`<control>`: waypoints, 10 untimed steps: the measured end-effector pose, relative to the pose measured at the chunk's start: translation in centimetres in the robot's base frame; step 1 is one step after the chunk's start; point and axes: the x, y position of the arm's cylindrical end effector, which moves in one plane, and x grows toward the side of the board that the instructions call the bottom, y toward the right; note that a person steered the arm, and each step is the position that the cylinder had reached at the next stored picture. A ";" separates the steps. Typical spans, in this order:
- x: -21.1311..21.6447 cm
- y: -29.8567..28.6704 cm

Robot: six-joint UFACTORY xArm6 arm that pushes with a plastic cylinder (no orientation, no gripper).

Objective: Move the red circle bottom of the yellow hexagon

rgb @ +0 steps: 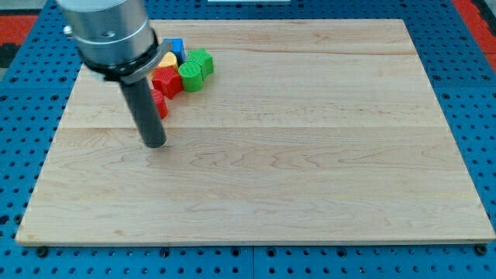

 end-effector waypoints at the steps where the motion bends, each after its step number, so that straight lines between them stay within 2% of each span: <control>1: -2.9 1.4; 2: -5.5 -1.2; 4: -4.3 -4.4; 5: -6.1 -5.1; 6: -3.9 -6.2; 10: -9.3 -3.5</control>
